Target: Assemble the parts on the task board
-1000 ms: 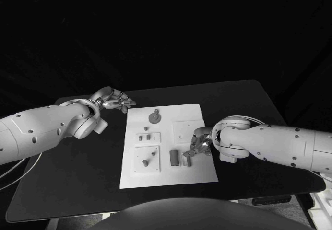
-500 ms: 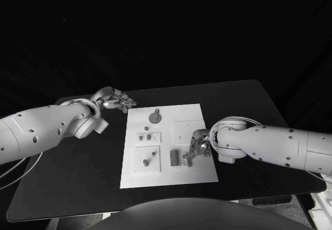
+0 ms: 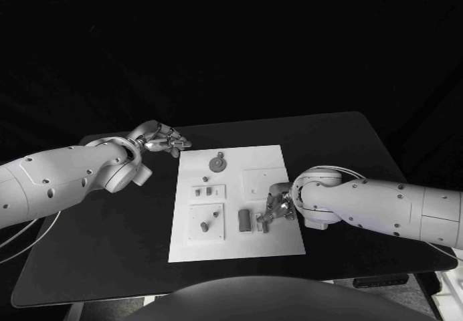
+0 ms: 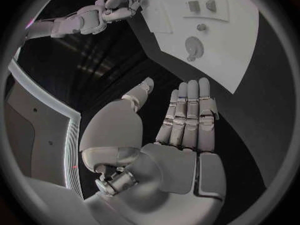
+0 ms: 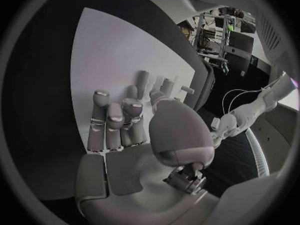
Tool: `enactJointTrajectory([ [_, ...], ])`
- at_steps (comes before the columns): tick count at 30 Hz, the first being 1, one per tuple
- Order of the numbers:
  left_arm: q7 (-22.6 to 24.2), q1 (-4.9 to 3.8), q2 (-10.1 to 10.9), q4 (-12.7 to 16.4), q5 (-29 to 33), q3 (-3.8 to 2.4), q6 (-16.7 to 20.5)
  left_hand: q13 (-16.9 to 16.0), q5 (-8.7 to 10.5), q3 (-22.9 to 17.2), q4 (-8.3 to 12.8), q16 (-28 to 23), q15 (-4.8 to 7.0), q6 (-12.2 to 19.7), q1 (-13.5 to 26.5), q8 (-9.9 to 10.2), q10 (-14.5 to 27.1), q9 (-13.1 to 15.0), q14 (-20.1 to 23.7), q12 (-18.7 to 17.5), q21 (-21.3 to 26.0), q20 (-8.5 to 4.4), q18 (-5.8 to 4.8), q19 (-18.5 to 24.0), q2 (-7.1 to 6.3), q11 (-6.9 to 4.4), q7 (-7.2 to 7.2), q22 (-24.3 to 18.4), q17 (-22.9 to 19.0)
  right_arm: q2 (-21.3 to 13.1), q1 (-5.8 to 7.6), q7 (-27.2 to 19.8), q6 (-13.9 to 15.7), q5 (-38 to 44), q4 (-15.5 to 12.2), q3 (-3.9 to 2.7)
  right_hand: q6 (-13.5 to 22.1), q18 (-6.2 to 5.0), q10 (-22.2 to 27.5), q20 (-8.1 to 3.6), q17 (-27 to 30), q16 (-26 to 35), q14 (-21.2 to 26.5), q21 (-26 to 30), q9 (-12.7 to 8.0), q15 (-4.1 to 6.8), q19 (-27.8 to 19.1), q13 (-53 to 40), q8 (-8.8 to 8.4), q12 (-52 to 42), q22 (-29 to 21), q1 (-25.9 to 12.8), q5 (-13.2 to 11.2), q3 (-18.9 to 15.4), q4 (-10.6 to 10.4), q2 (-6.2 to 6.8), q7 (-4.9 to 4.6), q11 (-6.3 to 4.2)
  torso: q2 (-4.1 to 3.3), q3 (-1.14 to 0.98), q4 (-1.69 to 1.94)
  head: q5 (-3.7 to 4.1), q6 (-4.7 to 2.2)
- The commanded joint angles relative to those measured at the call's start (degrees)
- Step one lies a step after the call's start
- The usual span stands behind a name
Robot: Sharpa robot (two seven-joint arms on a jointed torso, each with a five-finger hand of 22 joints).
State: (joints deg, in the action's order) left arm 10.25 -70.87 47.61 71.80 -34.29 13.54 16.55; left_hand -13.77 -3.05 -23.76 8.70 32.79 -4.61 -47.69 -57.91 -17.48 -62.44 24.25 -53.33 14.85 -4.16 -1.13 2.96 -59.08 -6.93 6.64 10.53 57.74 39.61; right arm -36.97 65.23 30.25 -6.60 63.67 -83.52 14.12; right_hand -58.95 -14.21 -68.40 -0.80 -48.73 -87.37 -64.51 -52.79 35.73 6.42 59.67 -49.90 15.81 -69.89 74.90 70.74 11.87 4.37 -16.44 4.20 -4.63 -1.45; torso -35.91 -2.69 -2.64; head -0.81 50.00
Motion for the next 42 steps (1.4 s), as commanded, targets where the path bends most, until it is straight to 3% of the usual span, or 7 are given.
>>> enactJointTrajectory([
  [1, 0.27, -0.06, -0.04, 0.24, -0.09, -0.04, -0.59, -0.07, -0.05, -0.04, 0.3, -0.33, 0.01, -0.05, -0.6, -0.21, -0.32, -0.01, -0.3, -0.4, 0.04, 0.06, 0.85, 0.16, -0.04, 0.06, 0.1, 0.07, 0.07, 0.2, -0.36, 0.19, -1.57, 2.69, 0.25, 0.06, -0.45, -0.79, -0.07, -0.06, -0.01, -0.27, 0.29, -0.3, -0.15, 0.08, -0.16, 0.03, 0.07, -0.27, 0.84, 0.08, 0.36, -0.5, 0.04, -0.58, 0.11, -0.42, -0.01, 0.05, -0.06, -0.04, 0.0],
  [27, 0.02, -0.06, 0.22, 0.75, -0.24, -0.04, -0.88, -0.1, -0.06, 0.04, 0.41, -0.38, 0.01, -0.09, -0.61, -0.23, -0.36, -0.01, -0.33, -0.4, 0.04, 0.05, 0.86, 0.14, 0.11, 0.04, 0.08, 0.07, 0.13, 1.92, -1.91, 0.52, -2.86, 7.95, 0.86, 0.05, -1.85, -0.79, -0.28, -0.3, 0.07, -0.4, 0.26, -0.41, -0.02, 0.13, -0.4, 0.19, 0.32, -0.12, 0.8, 4.71, 0.38, -2.95, 1.36, -2.84, 0.69, -0.99, 0.0, 0.04, -0.05, -0.01, 0.0],
  [29, -0.02, -0.06, 0.21, 0.74, -0.25, -0.04, -0.86, -0.1, -0.06, 0.04, 0.41, -0.38, 0.01, -0.09, -0.61, -0.23, -0.36, -0.01, -0.33, -0.41, 0.04, 0.05, 0.86, 0.14, 0.11, 0.04, 0.08, 0.07, 0.13, 1.91, -1.92, 0.51, -2.57, 7.95, 0.86, 0.05, -1.81, -0.79, -0.2, -0.21, 0.08, -0.39, 0.39, -0.28, -0.04, 0.15, -0.64, 0.19, 0.22, -0.07, 0.76, 5.68, 6.0, -3.14, 1.36, -2.86, 0.61, -0.94, 0.01, 0.04, -0.07, 0.01, 0.0],
  [37, -0.17, -0.06, 0.2, 0.71, -0.32, -0.04, -0.87, -0.11, -0.07, 0.07, 0.63, -0.44, 0.02, -0.02, -0.79, -0.2, -0.33, -0.02, -0.34, -0.44, 0.05, 0.04, 0.87, 0.14, 0.13, 0.05, 0.09, 0.06, 0.19, 1.77, -1.95, 0.69, -1.2, 6.26, 0.64, 0.04, -1.33, -0.79, -0.05, -0.03, 0.11, -0.39, 0.59, -0.21, -0.28, 0.21, -0.88, 0.14, -0.35, -0.05, 0.71, 9.06, 8.07, -4.01, 3.08, -3.45, 0.46, -0.77, 0.01, 0.02, -0.05, 0.13, 0.0],
  [38, -0.18, -0.06, 0.2, 0.7, -0.34, -0.04, -0.87, -0.11, -0.07, 0.07, 0.67, -0.45, 0.02, -0.01, -0.81, -0.19, -0.33, -0.03, -0.35, -0.44, 0.05, 0.04, 0.87, 0.14, 0.13, 0.05, 0.1, 0.06, 0.19, 1.72, -1.95, 0.75, -1.0, 6.08, 0.61, 0.04, -1.23, -0.79, -0.01, -0.04, 0.13, -0.36, 0.62, -0.12, -0.35, 0.22, -0.92, 0.15, -0.46, -0.01, 0.66, 9.83, 8.29, -3.43, 3.33, -3.28, 0.45, -0.74, 0.01, 0.02, -0.05, 0.11, 0.0],
  [39, -0.2, -0.06, 0.21, 0.68, -0.35, -0.04, -0.87, -0.11, -0.07, 0.07, 0.68, -0.45, 0.02, -0.01, -0.82, -0.19, -0.33, -0.03, -0.35, -0.45, 0.05, 0.04, 0.87, 0.14, 0.13, 0.05, 0.1, 0.06, 0.2, 1.65, -1.95, 0.75, -0.76, 5.82, 0.57, 0.04, -1.14, -0.78, 0.01, 0.5, 0.2, -0.27, 0.69, 0.36, -0.77, 0.15, -0.84, 0.19, -0.97, 0.07, 0.28, 10.98, 8.51, 3.0, 1.06, -0.29, 0.17, -0.37, 0.01, 0.02, -0.04, 0.12, 0.0],
  [42, -0.29, -0.06, 0.22, 0.67, -0.38, -0.04, -0.83, -0.11, -0.07, 0.08, 0.77, -0.47, 0.02, 0.02, -0.9, -0.17, -0.32, -0.03, -0.35, -0.46, 0.05, 0.04, 0.87, 0.13, 0.13, 0.05, 0.11, 0.06, 0.22, 1.52, -1.96, 0.75, -0.31, 5.21, 0.52, 0.04, -0.74, -0.79, 0.02, 0.48, 0.16, -0.42, 0.65, 0.03, -0.9, 0.12, -0.76, 0.09, -1.28, -0.07, 0.54, 11.13, 8.36, 4.78, 1.12, 0.35, 0.07, -0.39, 0.01, 0.03, -0.06, 0.16, 0.0],
])
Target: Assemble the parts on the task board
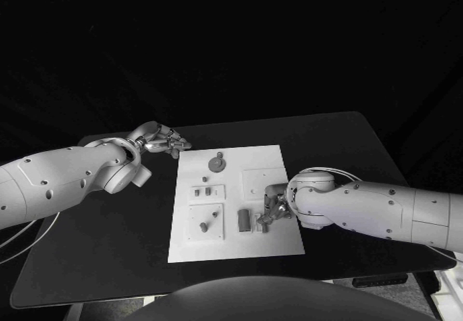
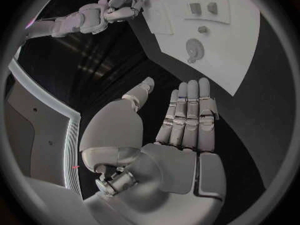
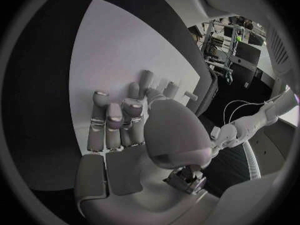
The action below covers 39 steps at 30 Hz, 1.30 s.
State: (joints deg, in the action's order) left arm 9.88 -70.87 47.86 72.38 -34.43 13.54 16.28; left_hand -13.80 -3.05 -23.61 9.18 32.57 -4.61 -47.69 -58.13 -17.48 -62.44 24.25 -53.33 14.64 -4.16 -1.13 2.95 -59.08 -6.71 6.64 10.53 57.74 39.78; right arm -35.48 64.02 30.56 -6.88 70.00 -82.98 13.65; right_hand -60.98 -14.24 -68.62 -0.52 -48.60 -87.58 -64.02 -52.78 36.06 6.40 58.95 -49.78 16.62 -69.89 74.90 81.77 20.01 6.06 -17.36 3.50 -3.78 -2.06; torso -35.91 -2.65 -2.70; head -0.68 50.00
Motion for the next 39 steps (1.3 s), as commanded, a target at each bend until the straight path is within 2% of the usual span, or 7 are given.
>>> enactJointTrajectory([
  [1, 0.08, -0.06, -0.03, 0.08, -0.25, -0.04, -0.55, -0.08, -0.07, -0.07, 0.3, -0.25, 0.02, 0.02, -0.68, -0.17, -0.32, -0.04, -0.36, -0.25, 0.05, 0.04, 0.87, 0.13, -0.1, 0.05, 0.11, 0.06, 0.06, -0.03, -0.75, 0.44, 0.2, -1.25, -0.03, 0.52, 1.48, -0.76, 0.25, 0.19, 0.02, -0.23, 0.18, -0.04, -1.28, 0.14, -0.07, -0.05, -2.22, -0.1, 0.6, 0.11, 0.21, 3.47, 2.16, 1.15, -0.85, 0.28, 0.01, -0.01, -0.01, -0.01, 0.0],
  [14, -0.09, -0.06, 0.01, 0.06, -0.32, -0.04, -0.54, -0.09, -0.07, -0.03, 0.49, -0.29, 0.02, 0.09, -0.8, -0.14, -0.29, -0.05, -0.37, -0.28, 0.05, 0.05, 0.87, 0.13, -0.14, 0.07, 0.14, 0.06, 0.1, -0.64, -0.75, 0.2, 3.38, -4.64, 0.28, 0.52, 1.74, -0.76, 0.38, 0.24, 0.0, -0.34, 0.3, -0.3, -1.28, 0.13, -0.34, -0.15, -2.4, -0.23, 0.84, -0.23, 0.18, 5.47, 3.81, 1.36, -0.98, 0.41, 0.01, -0.02, 0.0, 0.05, 0.0],
  [21, -0.19, -0.06, 0.02, 0.07, -0.36, -0.04, -0.58, -0.1, -0.06, -0.02, 0.57, -0.32, 0.02, 0.11, -0.85, -0.13, -0.29, -0.06, -0.38, -0.29, 0.05, 0.05, 0.86, 0.12, -0.15, 0.08, 0.15, 0.06, 0.12, -1.4, -0.75, 0.31, 4.81, -6.2, 0.21, 0.52, 1.98, -0.76, 0.5, 0.44, 0.03, -0.44, 0.4, -0.49, -1.28, 0.14, -0.58, -0.19, -2.6, -0.29, 0.87, -2.41, 0.66, 7.77, 7.71, 1.38, -1.09, 0.52, 0.01, -0.02, 0.01, 0.05, 0.0],
  [24, -0.24, -0.06, 0.05, 0.07, -0.38, -0.04, -0.55, -0.1, -0.06, -0.02, 0.6, -0.33, 0.02, 0.11, -0.87, -0.12, -0.28, -0.06, -0.38, -0.29, 0.05, 0.05, 0.86, 0.12, -0.16, 0.08, 0.15, 0.06, 0.13, -1.85, -0.74, 0.35, 5.35, -6.51, 0.0, 0.52, 2.09, -0.76, 0.53, 0.76, 0.08, -0.51, 0.45, -0.61, -1.33, 0.04, -0.73, -0.17, -2.76, -0.34, 0.84, -6.56, 1.83, 11.04, 13.58, 1.2, -1.18, 0.71, 0.01, -0.02, 0.0, 0.04, 0.0],
  [25, -0.26, -0.06, 0.06, 0.06, -0.41, -0.04, -0.56, -0.1, -0.06, -0.01, 0.61, -0.33, 0.01, 0.12, -0.88, -0.12, -0.28, -0.06, -0.38, -0.3, 0.05, 0.05, 0.86, 0.12, -0.16, 0.08, 0.16, 0.06, 0.13, -2.03, -0.74, 0.38, 5.52, -6.77, -0.08, 0.52, 1.78, -0.76, 0.48, 1.54, 0.2, -0.56, 0.41, -0.92, -1.31, -0.22, -0.61, -0.04, -2.73, -0.32, 0.83, -16.0, 2.81, 16.54, 23.35, 0.52, -1.31, 1.12, 0.01, -0.02, 0.0, 0.03, 0.0],
  [31, -0.39, -0.06, 0.09, 0.07, -0.47, -0.04, -0.56, -0.1, -0.06, 0.0, 0.65, -0.34, 0.01, 0.13, -0.9, -0.12, -0.27, -0.06, -0.38, -0.3, 0.05, 0.05, 0.86, 0.12, -0.18, 0.08, 0.16, 0.06, 0.14, -3.13, -0.72, 0.28, 6.62, -8.8, -0.79, 0.52, 1.6, -0.76, -0.19, 1.23, 0.53, -0.36, -0.41, -1.43, -1.37, -0.52, 0.83, 0.24, -2.63, -0.41, 0.61, -24.95, 2.53, 25.09, 34.13, -1.38, -1.45, 0.99, 0.01, -0.02, -0.03, -0.01, 0.0],
  [39, -0.51, -0.06, 0.07, 0.05, -0.52, -0.04, -0.61, -0.11, -0.06, 0.02, 0.73, -0.37, 0.01, 0.15, -0.93, -0.11, -0.26, -0.07, -0.38, -0.32, 0.06, 0.06, 0.85, 0.13, -0.22, 0.09, 0.18, 0.06, 0.16, -3.7, -0.43, 0.15, 7.11, -10.0, -1.09, 0.51, 1.64, -0.76, -0.31, 0.88, 0.57, -0.36, -0.62, -1.66, -1.2, -0.51, 1.08, 0.32, -2.44, -0.47, 0.68, -25.79, 3.02, 27.54, 34.17, -1.02, -1.48, 0.92, 0.01, -0.04, -0.01, 0.05, 0.0],
])
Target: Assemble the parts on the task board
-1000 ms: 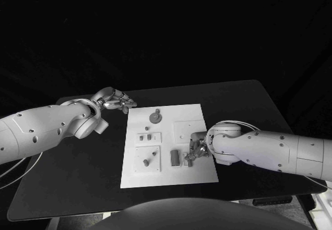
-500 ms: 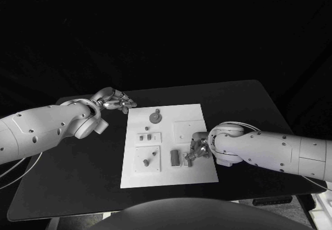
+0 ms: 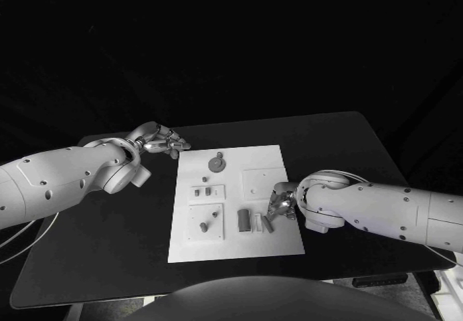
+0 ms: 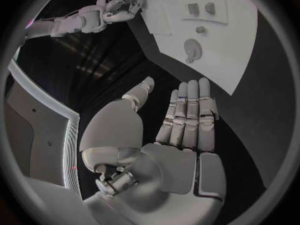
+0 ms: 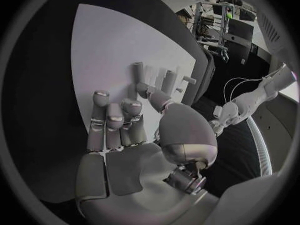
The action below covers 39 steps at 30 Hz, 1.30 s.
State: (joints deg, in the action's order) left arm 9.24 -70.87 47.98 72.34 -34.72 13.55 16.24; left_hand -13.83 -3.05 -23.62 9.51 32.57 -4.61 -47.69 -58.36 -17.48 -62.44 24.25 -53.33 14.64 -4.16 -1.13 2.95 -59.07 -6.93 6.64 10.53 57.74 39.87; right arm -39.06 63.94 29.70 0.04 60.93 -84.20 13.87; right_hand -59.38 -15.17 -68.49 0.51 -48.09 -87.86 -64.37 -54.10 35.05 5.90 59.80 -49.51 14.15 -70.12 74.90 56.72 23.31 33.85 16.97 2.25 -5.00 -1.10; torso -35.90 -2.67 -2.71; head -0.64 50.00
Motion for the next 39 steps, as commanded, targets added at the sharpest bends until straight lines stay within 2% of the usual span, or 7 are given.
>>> enactJointTrajectory([
  [1, 0.1, -0.05, -0.06, 0.1, -0.23, -0.04, -0.59, -0.08, -0.06, 0.03, 0.41, -0.37, 0.01, 0.15, -0.71, -0.1, -0.26, -0.07, -0.38, -0.32, 0.06, 0.06, 0.85, 0.13, 0.0, 0.1, 0.18, 0.06, 0.07, -0.14, -0.34, 1.01, 0.21, -0.96, 0.11, 0.29, 0.04, 0.17, -0.45, -0.17, 0.07, -0.09, -0.28, -0.36, -0.18, -0.01, 0.24, 0.05, 0.05, -0.25, 0.68, -0.77, -0.24, -0.17, -0.15, 0.26, -0.26, -0.04, -0.02, -0.03, 0.01, 0.0, 0.0],
  [11, -0.07, -0.05, -0.08, 0.12, -0.25, -0.04, -0.7, -0.08, -0.06, 0.07, 0.48, -0.41, -0.01, 0.17, -0.7, -0.09, -0.24, -0.08, -0.37, -0.35, 0.07, 0.07, 0.84, 0.14, -0.04, 0.11, 0.2, 0.05, 0.09, -0.03, -0.2, 1.23, -0.25, 0.4, -0.12, 0.29, 0.05, 0.17, -0.46, -0.21, 0.07, -0.1, -0.31, -0.43, -0.12, 0.0, 0.27, 0.06, 0.1, -0.28, 0.71, -0.9, -0.2, 0.09, -0.15, 0.44, -0.25, -0.05, -0.01, 0.01, 0.01, 0.1, 0.0],
  [19, -0.17, -0.05, -0.08, 0.12, -0.29, -0.04, -0.74, -0.08, -0.06, 0.1, 0.5, -0.44, -0.01, 0.18, -0.68, -0.09, -0.22, -0.08, -0.36, -0.36, 0.07, 0.08, 0.83, 0.14, -0.04, 0.12, 0.21, 0.04, 0.11, -0.26, -0.19, 1.24, -0.41, 1.81, -0.33, 0.29, 0.11, 0.17, -0.52, -0.18, 0.12, -0.04, -0.38, -0.55, 0.02, -0.02, 0.45, 0.15, 0.24, -0.27, 0.67, -2.84, -1.49, 0.32, -0.42, 1.7, -0.26, -0.04, -0.01, 0.05, 0.08, 0.11, 0.0],
  [25, -0.24, -0.05, 0.04, 0.1, -0.3, -0.04, -0.74, -0.08, -0.06, 0.12, 0.5, -0.45, -0.02, 0.19, -0.65, -0.08, -0.22, -0.08, -0.36, -0.37, 0.08, 0.08, 0.83, 0.15, -0.04, 0.13, 0.21, 0.04, 0.12, -1.53, 0.1, 0.9, -0.06, 4.0, -1.74, 0.29, 0.12, 0.17, -0.61, -0.16, 0.23, 0.09, -0.54, -0.45, 0.0, 0.01, 0.89, 0.32, 0.26, -0.19, 0.37, -6.03, -1.54, 0.77, -1.91, 4.16, -0.26, -0.03, 0.01, 0.04, 0.06, 0.01, 0.0],
  [30, -0.36, -0.05, 0.18, 0.13, -0.34, -0.04, -0.81, -0.09, -0.06, 0.14, 0.49, -0.47, -0.03, 0.2, -0.61, -0.08, -0.21, -0.09, -0.36, -0.38, 0.08, 0.09, 0.82, 0.15, -0.04, 0.13, 0.22, 0.04, 0.13, -2.8, 0.92, 0.72, -0.03, 6.11, -3.22, 0.29, 0.33, 0.17, -0.52, -0.37, 0.29, 0.22, -0.56, -0.29, -0.05, 0.18, 1.22, 0.42, 0.18, -0.12, 0.11, -8.19, -1.58, 2.07, -5.36, 7.57, -0.29, 0.01, 0.0, 0.02, 0.0, -0.09, 0.0],
  [35, -0.4, -0.05, 0.21, 0.17, -0.36, -0.04, -0.81, -0.09, -0.06, 0.17, 0.48, -0.49, -0.03, 0.21, -0.56, -0.07, -0.21, -0.09, -0.36, -0.38, 0.08, 0.1, 0.81, 0.15, -0.05, 0.14, 0.23, 0.03, 0.14, -3.3, 1.19, 0.7, -0.17, 6.8, -3.55, 0.29, 0.65, 0.17, -0.3, -0.5, 0.28, 0.27, -0.43, -0.27, -0.03, 0.3, 1.22, 0.42, 0.11, -0.12, 0.08, -8.81, -1.69, 2.72, -7.21, 9.26, -0.4, 0.09, 0.01, 0.03, 0.0, -0.09, 0.0],
  [39, -0.47, -0.05, 0.24, 0.16, -0.36, -0.04, -0.89, -0.09, -0.06, 0.18, 0.47, -0.5, -0.04, 0.21, -0.52, -0.07, -0.2, -0.09, -0.36, -0.39, 0.08, 0.1, 0.81, 0.15, -0.05, 0.15, 0.23, 0.03, 0.14, -3.25, 1.19, 0.55, -0.62, 6.88, -4.14, 0.29, 0.85, 0.17, -0.16, -0.52, 0.26, 0.28, -0.34, -0.27, -0.01, 0.35, 1.17, 0.4, 0.08, -0.14, 0.1, -9.14, -1.72, 2.81, -7.99, 9.96, -0.46, 0.15, -0.02, -0.02, 0.04, -0.12, 0.0],
])
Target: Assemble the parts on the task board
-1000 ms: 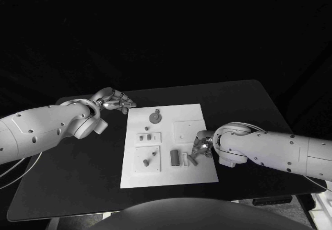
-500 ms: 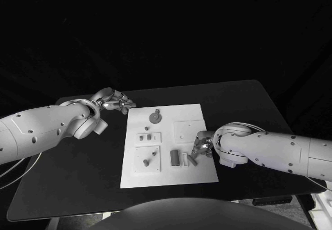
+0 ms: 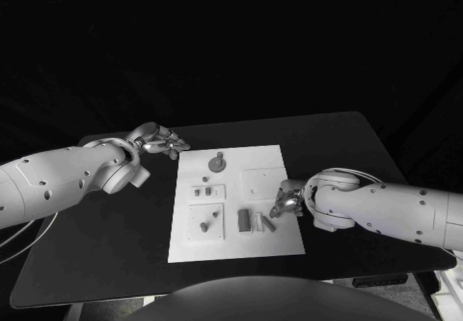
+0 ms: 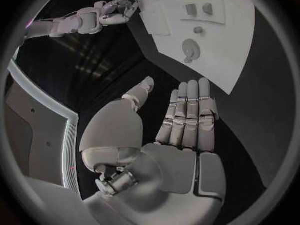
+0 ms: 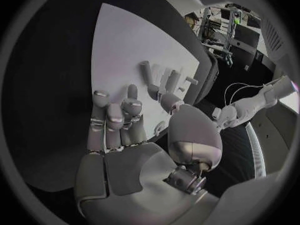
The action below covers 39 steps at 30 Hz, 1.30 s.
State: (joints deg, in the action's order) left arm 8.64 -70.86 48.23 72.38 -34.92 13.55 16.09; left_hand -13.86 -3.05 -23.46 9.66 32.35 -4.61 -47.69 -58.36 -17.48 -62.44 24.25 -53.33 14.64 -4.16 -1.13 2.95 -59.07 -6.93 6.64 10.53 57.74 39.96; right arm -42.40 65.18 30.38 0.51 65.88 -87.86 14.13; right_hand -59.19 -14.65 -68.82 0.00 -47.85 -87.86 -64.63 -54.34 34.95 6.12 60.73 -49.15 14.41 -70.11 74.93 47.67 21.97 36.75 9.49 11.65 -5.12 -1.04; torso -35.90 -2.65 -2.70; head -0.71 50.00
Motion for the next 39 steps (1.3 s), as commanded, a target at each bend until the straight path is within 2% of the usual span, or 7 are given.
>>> enactJointTrajectory([
  [1, 0.13, -0.06, -0.01, 0.1, -0.16, -0.05, -0.73, -0.06, -0.06, 0.03, 0.32, -0.28, -0.04, 0.21, -0.52, -0.07, -0.2, -0.09, -0.36, -0.39, 0.08, 0.1, 0.81, 0.15, -0.04, 0.15, 0.23, 0.03, 0.06, 0.1, -0.05, -0.14, -1.24, 1.94, -0.53, 0.03, 0.7, -0.35, 0.2, -0.01, 0.02, 0.28, -0.06, -0.03, 0.09, 0.14, 0.22, 0.02, -0.19, -0.15, 0.07, -0.16, -0.39, -0.07, -0.68, 0.68, -0.36, 0.1, -0.02, -0.04, 0.03, -0.05, 0.0],
  [9, 0.05, -0.06, 0.0, 0.12, -0.16, -0.05, -0.88, -0.06, -0.06, 0.05, 0.31, -0.3, -0.04, 0.22, -0.48, -0.07, -0.19, -0.09, -0.36, -0.4, 0.09, 0.09, 0.81, 0.15, -0.04, 0.15, 0.23, 0.03, 0.08, 0.87, -0.05, -0.28, -3.56, 3.89, -0.9, 0.05, 1.02, -0.35, 0.5, -0.02, -0.06, 0.24, 0.16, -0.03, 0.19, 0.15, 0.04, -0.05, -0.2, -0.26, 0.1, -1.17, -0.4, -0.02, -2.7, 2.02, -0.44, 0.18, -0.01, 0.0, 0.02, -0.15, 0.0],
  [15, 0.0, -0.06, 0.04, 0.12, -0.16, -0.05, -0.95, -0.06, -0.06, 0.06, 0.32, -0.31, -0.04, 0.22, -0.46, -0.06, -0.19, -0.09, -0.36, -0.41, 0.09, 0.09, 0.81, 0.16, -0.04, 0.15, 0.23, 0.02, 0.08, 1.65, -0.07, -0.29, -4.45, 7.35, -0.72, 0.06, 1.17, -0.35, 0.65, -0.03, -0.09, 0.24, 0.28, -0.03, 0.2, 0.14, -0.06, -0.08, -0.23, -0.27, 0.13, -1.23, -0.41, 0.04, -3.07, 2.53, -0.47, 0.22, -0.03, 0.03, 0.03, -0.13, 0.0],
  [27, -0.03, -0.06, 0.09, 0.14, -0.16, -0.05, -1.1, -0.08, -0.05, 0.08, 0.34, -0.35, -0.04, 0.23, -0.43, -0.06, -0.2, -0.1, -0.37, -0.42, 0.09, 0.09, 0.82, 0.15, -0.06, 0.15, 0.23, 0.02, 0.12, 3.5, -0.59, -0.23, -6.27, 12.39, 0.51, 0.06, 1.15, -0.35, 0.77, -0.06, -0.13, 0.21, 0.37, -0.05, 0.26, 0.12, -0.13, -0.12, -0.16, -0.32, 0.16, -1.01, -0.4, 0.2, -3.28, 2.46, -0.47, 0.22, -0.02, 0.02, 0.05, -0.26, 0.0],
  [39, -0.07, -0.06, 0.18, 0.22, -0.16, -0.05, -1.11, -0.09, -0.05, 0.11, 0.36, -0.38, -0.03, 0.22, -0.39, -0.07, -0.21, -0.1, -0.39, -0.42, 0.09, 0.09, 0.83, 0.15, -0.06, 0.14, 0.23, 0.01, 0.15, 3.86, -0.95, 0.08, -8.19, 12.96, 0.76, 0.06, 0.85, -0.35, 0.87, -0.03, -0.18, 0.13, 0.44, -0.13, 0.45, 0.12, -0.17, -0.17, 0.1, -0.41, 0.22, -1.19, -0.43, 0.13, -3.83, 2.68, -0.38, 0.14, -0.02, 0.01, 0.04, -0.34, 0.0],
])
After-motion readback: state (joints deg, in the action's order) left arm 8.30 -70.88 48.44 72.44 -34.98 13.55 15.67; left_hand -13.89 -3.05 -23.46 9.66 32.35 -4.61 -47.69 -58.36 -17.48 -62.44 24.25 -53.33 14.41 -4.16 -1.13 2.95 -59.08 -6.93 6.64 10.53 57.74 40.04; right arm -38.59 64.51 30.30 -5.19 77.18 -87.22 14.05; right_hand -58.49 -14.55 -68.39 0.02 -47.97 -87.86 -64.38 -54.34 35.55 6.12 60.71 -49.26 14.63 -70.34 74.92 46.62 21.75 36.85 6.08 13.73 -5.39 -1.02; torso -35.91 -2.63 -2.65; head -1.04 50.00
